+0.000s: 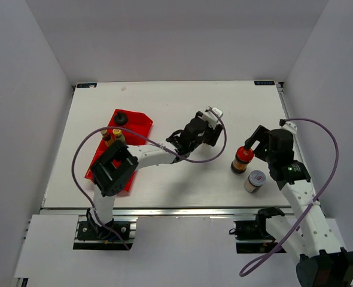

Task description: Organize the condiment bottles

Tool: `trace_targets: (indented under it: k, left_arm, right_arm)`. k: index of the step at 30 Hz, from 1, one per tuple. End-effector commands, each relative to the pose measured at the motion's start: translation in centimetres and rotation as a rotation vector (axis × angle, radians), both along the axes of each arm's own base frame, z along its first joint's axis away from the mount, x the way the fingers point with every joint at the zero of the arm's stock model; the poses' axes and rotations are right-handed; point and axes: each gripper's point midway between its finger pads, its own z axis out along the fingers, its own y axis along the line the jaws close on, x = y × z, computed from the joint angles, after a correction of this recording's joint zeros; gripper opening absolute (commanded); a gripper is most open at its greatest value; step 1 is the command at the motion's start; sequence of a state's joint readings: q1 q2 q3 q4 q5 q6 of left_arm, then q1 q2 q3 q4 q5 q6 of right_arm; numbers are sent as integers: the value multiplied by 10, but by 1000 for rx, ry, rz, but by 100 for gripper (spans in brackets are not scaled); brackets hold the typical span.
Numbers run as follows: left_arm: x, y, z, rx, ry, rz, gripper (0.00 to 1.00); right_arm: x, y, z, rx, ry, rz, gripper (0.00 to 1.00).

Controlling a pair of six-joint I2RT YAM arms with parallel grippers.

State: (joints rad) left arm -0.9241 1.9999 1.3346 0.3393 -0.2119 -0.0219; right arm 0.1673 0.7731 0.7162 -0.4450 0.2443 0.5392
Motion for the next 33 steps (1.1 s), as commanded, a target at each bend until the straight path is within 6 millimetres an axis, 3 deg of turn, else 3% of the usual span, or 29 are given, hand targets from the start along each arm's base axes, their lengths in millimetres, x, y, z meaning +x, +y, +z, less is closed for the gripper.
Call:
trace_targets:
  k: [1,3,4,9,10,12,13,16,21,28,33]
  left_arm:
    - [6,38,86,-98,-125,119,58]
    - [14,60,89,-97,-130,163,58]
    - [16,73,101,-109,-145,192,58]
    - [38,145,102,-93,-145,352,59]
    - [38,158,113,-107,-161,375,59]
    - [41,189,109,-101,-168,445,60]
    - [44,209,122,-129,-190,481,61]
    - [49,243,118,-122,-190,551,61]
    - [55,275,114,-110,-189,630,62]
    - [68,314,96,-124,-175,723,62]
    - [81,322,88,-160,-188,730,63]
  right_arm:
    - [19,8,34,7,-92,45,89]
    - [25,8,36,3,-107,46,89]
    - [27,9,38,2,-115,47,89]
    - [41,13,48,7,-185,67,89]
    - [45,16,54,2,-201,88,89]
    - [51,23,48,8,-165,121,89]
    - [54,26,42,5,-143,140,89]
    - [61,37,41,23,-135,192,89]
    - [65,42,40,3,-150,237,89]
    - [64,23,30,-114,-102,202,90]
    - [63,26,29,-108,-113,225,89]
